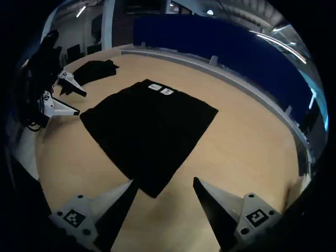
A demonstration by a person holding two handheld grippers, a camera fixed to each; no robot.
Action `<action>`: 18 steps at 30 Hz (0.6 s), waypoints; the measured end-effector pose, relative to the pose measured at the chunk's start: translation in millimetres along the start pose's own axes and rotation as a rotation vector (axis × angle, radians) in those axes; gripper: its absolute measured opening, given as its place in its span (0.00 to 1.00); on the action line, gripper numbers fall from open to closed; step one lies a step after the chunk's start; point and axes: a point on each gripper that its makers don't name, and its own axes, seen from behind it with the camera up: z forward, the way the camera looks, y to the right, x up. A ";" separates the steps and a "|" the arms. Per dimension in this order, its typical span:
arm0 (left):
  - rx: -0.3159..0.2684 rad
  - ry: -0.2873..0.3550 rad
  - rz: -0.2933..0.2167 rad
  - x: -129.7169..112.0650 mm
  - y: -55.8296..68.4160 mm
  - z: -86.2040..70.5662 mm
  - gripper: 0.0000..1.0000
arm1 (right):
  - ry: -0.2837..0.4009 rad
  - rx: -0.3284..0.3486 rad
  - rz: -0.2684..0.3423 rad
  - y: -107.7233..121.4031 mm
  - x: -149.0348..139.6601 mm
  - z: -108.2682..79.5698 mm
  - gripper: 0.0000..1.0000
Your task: Fold towel
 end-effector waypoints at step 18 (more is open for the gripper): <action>-0.045 -0.096 -0.009 -20.8 9.3 14.5 0.94 | -0.045 0.029 0.000 -9.8 -20.6 11.6 0.94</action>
